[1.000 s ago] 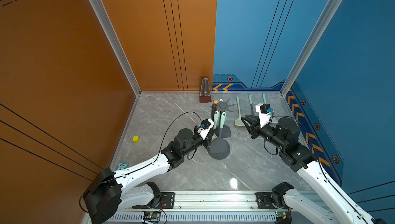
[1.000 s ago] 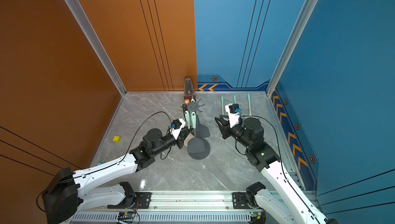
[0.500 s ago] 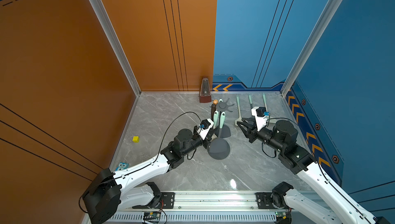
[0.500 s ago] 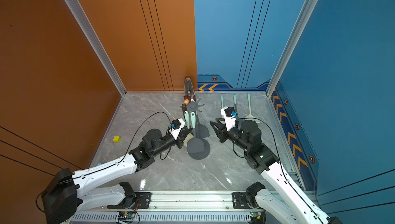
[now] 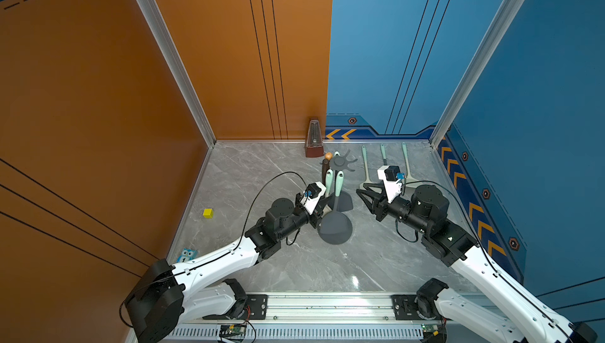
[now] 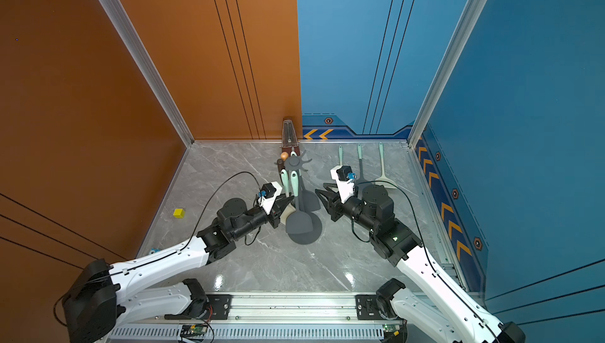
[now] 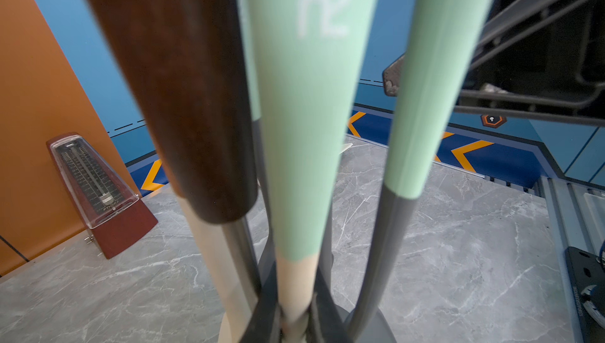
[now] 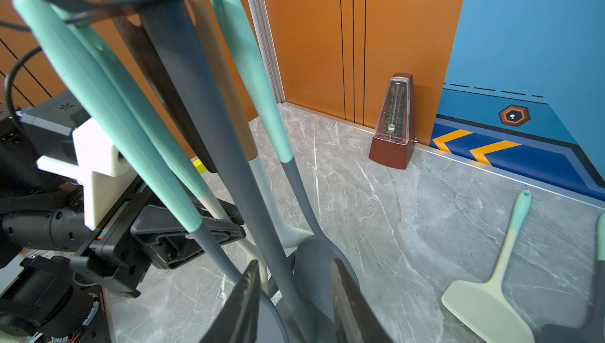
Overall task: Take the spatula off the kitchen utensil rack
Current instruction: Take off the spatula from the rack.
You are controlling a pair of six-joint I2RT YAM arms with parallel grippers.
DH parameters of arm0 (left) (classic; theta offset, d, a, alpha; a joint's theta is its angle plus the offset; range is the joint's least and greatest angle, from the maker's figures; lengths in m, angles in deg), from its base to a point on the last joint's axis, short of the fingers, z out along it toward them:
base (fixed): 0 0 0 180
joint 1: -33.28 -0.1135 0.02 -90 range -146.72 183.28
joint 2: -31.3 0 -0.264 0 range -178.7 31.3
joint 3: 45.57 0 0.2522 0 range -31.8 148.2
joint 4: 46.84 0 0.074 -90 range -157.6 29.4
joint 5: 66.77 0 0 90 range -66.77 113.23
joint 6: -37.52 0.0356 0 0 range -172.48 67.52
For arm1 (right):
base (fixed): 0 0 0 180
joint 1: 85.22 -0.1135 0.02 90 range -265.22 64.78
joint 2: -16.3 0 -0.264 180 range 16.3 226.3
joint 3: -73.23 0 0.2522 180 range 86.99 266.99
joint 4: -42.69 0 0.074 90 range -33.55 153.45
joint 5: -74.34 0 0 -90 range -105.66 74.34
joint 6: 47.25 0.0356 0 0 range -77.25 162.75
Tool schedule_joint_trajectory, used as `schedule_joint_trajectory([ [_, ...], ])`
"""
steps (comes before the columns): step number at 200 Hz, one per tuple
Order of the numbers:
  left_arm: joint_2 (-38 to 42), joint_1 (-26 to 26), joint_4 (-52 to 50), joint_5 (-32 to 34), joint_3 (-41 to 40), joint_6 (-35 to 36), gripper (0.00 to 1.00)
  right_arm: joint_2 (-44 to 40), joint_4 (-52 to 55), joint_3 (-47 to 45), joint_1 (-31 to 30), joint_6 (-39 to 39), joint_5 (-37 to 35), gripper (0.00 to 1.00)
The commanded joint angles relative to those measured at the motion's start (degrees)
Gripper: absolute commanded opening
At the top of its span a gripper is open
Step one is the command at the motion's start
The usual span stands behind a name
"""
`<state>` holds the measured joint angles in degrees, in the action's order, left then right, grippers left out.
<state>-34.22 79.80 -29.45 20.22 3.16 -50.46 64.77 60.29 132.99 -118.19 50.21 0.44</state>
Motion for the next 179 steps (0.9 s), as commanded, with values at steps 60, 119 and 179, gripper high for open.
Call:
schedule_joint_trajectory([
  [60,-0.81,0.05,-1.32,3.8,0.47,-3.23,0.1,-0.27,-3.22,2.07,-3.46,0.48,1.81,0.38],
  [119,-2.46,1.03,-1.29,4.14,2.04,-2.73,0.1,1.31,-4.25,3.25,-6.84,-0.68,1.49,0.39],
  [179,-2.77,1.4,-1.23,4.49,2.41,-2.52,0.1,4.3,-4.59,5.13,-9.79,-3.45,0.25,0.39],
])
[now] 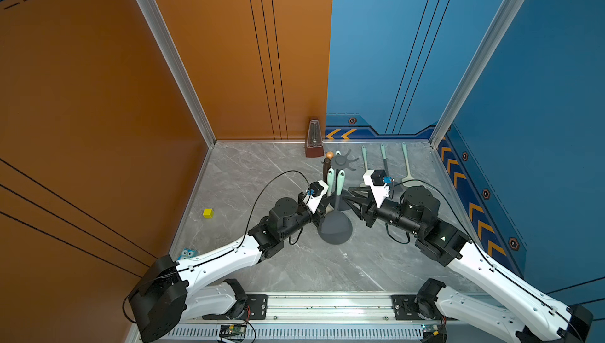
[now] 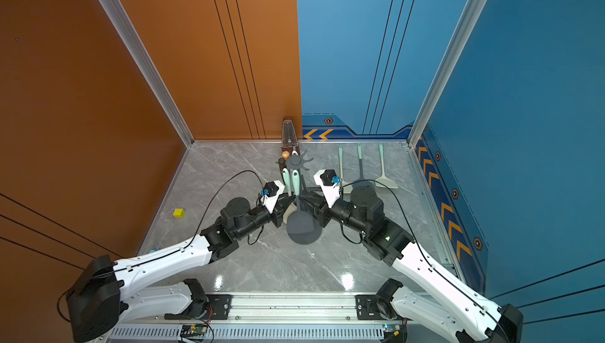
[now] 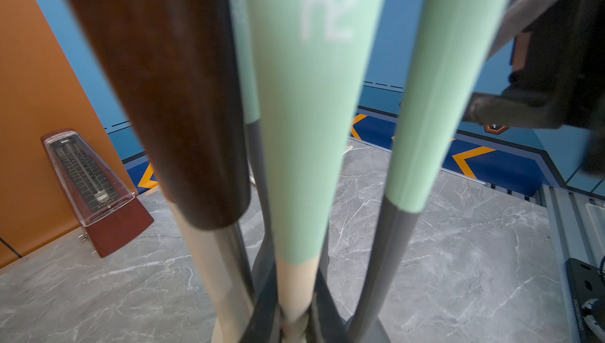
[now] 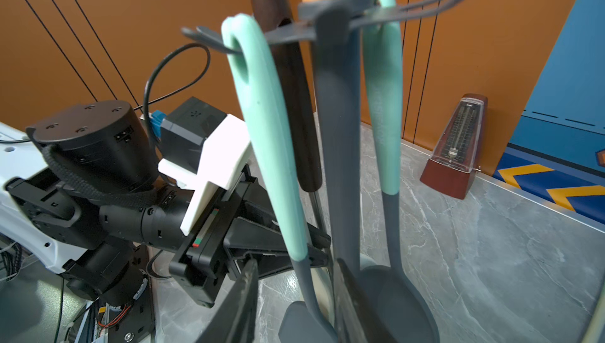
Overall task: Take the spatula off the kitchen utensil rack
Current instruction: Take off the spatula from the rack.
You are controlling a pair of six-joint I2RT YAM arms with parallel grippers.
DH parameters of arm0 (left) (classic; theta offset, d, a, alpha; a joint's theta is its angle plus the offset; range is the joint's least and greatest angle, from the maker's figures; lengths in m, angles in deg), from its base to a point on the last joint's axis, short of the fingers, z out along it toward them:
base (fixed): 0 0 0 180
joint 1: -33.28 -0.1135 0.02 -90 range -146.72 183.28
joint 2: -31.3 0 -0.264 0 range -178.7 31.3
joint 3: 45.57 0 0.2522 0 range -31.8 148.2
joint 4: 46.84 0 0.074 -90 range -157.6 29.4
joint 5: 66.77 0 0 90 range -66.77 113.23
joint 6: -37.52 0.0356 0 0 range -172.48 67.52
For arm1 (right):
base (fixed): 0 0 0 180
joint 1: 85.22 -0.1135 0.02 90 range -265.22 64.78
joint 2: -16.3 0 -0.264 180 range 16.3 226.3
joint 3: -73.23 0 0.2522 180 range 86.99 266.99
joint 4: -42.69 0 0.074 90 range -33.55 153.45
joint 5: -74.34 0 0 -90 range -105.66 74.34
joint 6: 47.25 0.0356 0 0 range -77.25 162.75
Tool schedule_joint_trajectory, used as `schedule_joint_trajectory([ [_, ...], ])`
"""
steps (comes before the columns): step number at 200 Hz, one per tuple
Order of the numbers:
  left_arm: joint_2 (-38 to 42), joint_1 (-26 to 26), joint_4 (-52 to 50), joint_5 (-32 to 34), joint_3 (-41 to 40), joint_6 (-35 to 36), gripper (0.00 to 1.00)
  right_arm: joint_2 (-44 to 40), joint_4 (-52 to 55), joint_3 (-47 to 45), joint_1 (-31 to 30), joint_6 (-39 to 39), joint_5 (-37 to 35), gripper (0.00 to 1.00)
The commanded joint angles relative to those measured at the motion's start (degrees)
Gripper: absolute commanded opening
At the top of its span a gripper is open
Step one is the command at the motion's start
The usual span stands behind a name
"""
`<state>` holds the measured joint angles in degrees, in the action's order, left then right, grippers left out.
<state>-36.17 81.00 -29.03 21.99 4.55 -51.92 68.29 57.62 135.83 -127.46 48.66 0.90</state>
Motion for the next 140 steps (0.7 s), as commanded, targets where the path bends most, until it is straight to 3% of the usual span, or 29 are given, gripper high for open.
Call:
schedule_joint_trajectory([
  [1,-0.83,0.19,-1.67,2.73,1.0,-1.07,0.1,0.81,-1.9,2.35,-0.54,-1.93,-0.21,0.39],
  [140,-1.13,0.26,-1.65,2.72,1.15,-0.82,0.1,4.48,-4.69,2.12,-2.66,-5.1,-4.08,0.37],
])
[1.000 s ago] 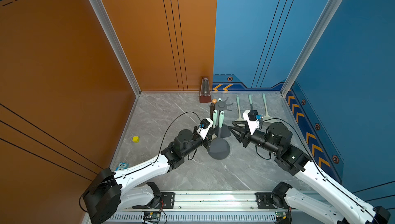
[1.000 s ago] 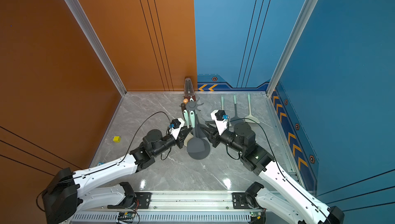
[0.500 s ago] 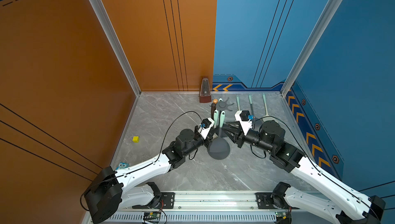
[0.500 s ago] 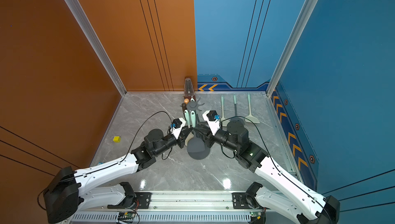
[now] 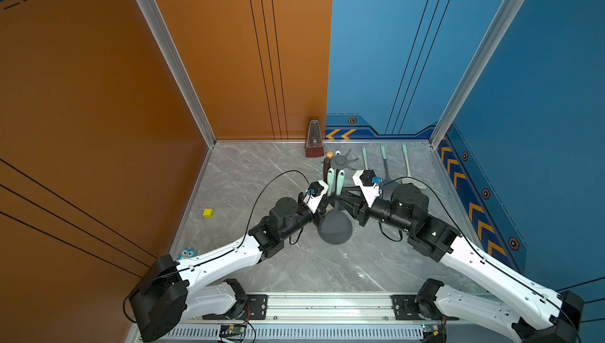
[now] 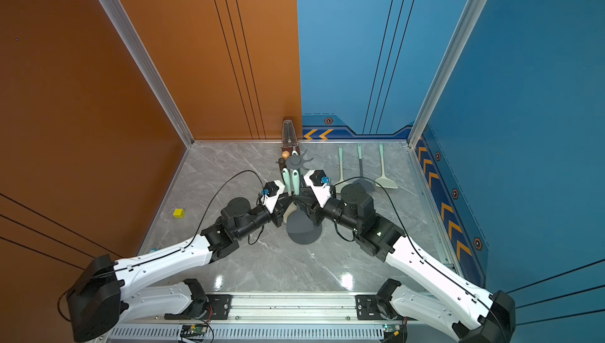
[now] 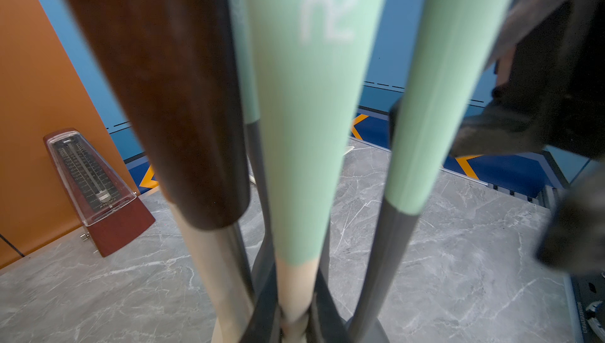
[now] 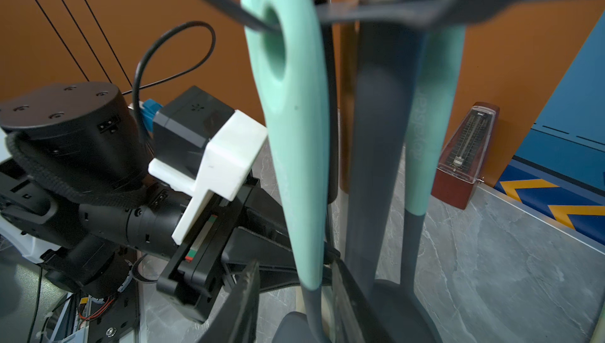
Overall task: Take the spatula off the kitchen utensil rack
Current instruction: Take off the spatula from the rack.
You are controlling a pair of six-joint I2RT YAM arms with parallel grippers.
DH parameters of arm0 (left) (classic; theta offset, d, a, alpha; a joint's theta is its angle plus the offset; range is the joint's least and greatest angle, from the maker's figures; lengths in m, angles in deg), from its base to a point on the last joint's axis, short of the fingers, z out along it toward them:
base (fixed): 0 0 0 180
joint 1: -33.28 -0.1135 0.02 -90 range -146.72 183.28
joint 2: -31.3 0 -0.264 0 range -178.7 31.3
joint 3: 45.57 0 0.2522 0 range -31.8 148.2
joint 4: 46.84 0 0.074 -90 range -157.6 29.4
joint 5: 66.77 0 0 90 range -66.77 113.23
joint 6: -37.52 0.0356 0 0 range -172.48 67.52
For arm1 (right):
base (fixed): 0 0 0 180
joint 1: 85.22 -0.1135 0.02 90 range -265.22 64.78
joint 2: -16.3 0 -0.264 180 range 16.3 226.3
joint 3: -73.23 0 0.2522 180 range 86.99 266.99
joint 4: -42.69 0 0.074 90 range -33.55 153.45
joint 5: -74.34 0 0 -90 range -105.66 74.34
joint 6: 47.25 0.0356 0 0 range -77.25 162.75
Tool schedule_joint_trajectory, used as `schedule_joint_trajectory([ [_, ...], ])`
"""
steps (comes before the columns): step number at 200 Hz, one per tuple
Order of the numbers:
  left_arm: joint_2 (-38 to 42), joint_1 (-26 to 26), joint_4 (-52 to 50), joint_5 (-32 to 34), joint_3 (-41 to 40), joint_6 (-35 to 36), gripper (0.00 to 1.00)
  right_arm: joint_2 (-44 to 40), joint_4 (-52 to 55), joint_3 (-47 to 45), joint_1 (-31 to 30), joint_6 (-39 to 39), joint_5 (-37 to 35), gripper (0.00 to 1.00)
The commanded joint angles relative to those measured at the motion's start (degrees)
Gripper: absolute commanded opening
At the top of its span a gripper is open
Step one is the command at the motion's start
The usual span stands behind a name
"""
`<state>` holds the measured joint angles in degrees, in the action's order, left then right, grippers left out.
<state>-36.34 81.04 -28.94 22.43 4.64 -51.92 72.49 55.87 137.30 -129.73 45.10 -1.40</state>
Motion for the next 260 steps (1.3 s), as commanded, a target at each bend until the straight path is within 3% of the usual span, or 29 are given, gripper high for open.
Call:
schedule_joint_trajectory([
  [1,-0.89,0.22,-1.8,2.29,1.07,-0.82,0.1,0.31,-2.94,0.66,-0.39,-1.5,-1.78,0.37],
  [183,-1.11,0.22,-1.85,2.64,0.64,-0.73,0.1,-0.03,-2.8,0.5,-0.72,-2.08,-1.78,0.03],
  [260,-1.59,0.09,-1.85,2.6,1.26,-0.4,0.1,-3.15,-1.12,0.31,-0.66,-2.0,-0.93,0.0],
])
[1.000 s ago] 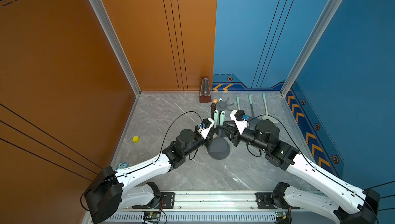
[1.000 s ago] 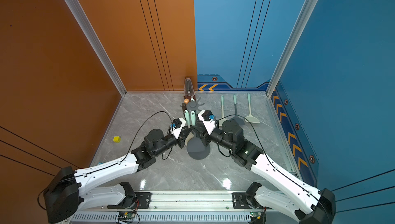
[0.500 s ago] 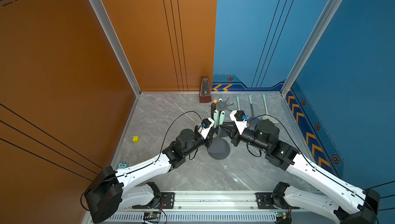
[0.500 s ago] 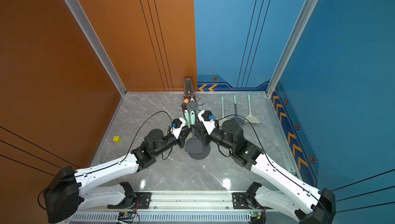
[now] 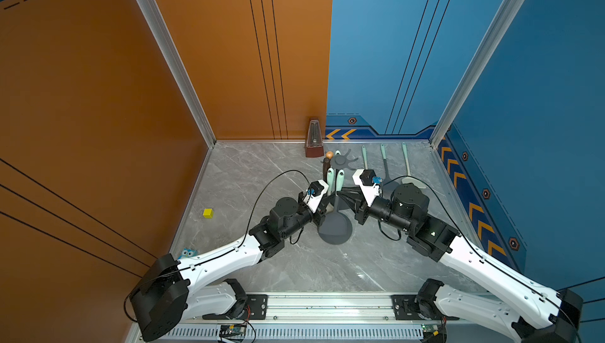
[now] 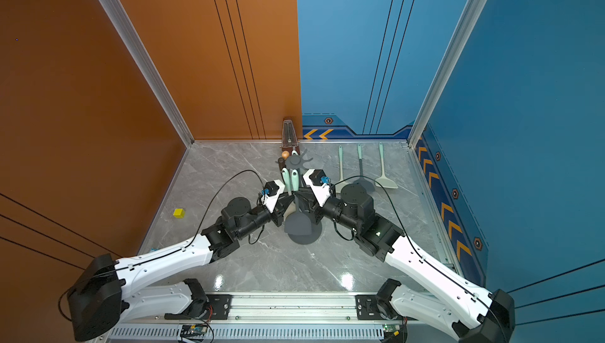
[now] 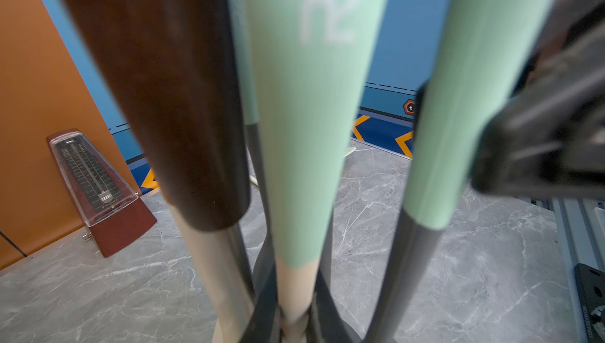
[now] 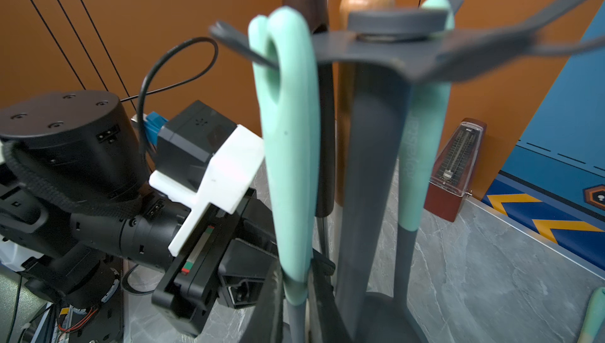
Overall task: Take the spatula off the kitchen utensil rack
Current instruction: Take off the spatula from the rack.
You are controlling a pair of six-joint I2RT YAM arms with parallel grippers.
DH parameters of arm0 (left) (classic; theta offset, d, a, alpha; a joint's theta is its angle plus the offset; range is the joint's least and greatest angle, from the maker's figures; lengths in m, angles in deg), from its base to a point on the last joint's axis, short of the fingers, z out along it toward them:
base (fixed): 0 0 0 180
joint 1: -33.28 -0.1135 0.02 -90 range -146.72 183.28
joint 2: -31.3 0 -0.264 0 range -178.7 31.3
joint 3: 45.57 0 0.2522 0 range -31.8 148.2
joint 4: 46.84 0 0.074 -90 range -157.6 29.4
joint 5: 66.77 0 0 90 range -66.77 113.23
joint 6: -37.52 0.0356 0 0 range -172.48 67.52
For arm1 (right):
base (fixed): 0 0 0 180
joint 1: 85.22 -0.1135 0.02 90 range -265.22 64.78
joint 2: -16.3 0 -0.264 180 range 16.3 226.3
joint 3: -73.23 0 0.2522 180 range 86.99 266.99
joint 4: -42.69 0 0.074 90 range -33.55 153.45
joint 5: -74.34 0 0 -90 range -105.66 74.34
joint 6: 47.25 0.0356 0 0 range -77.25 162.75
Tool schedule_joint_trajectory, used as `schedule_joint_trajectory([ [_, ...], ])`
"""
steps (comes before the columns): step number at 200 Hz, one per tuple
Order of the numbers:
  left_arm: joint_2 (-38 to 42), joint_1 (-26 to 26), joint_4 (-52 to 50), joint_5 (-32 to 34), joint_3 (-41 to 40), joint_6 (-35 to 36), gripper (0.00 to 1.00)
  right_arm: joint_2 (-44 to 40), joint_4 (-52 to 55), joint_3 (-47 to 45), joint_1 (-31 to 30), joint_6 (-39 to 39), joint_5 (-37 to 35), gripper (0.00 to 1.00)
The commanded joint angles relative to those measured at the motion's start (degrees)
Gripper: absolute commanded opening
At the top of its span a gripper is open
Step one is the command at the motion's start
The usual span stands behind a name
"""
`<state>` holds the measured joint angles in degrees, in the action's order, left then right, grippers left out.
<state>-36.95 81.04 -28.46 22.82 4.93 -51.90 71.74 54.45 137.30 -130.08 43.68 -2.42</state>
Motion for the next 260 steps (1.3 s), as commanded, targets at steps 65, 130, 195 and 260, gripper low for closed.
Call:
schedule_joint_trajectory([
  [65,-0.92,-0.14,-2.3,2.34,1.27,-0.09,0.11,-3.66,1.62,0.14,-0.32,0.1,1.46,0.0],
  [130,-1.0,-0.13,-2.32,2.49,0.97,-0.42,0.11,-4.83,3.78,-0.54,-0.34,0.92,2.35,0.0],
  [195,-1.07,-0.25,-2.34,2.71,0.89,-0.25,0.11,-6.38,5.67,-0.73,-0.25,1.83,3.61,0.0],
  [260,-1.12,-0.38,-2.33,2.73,0.76,-0.28,0.11,-7.29,6.44,-1.17,-0.27,3.29,6.24,0.0],
])
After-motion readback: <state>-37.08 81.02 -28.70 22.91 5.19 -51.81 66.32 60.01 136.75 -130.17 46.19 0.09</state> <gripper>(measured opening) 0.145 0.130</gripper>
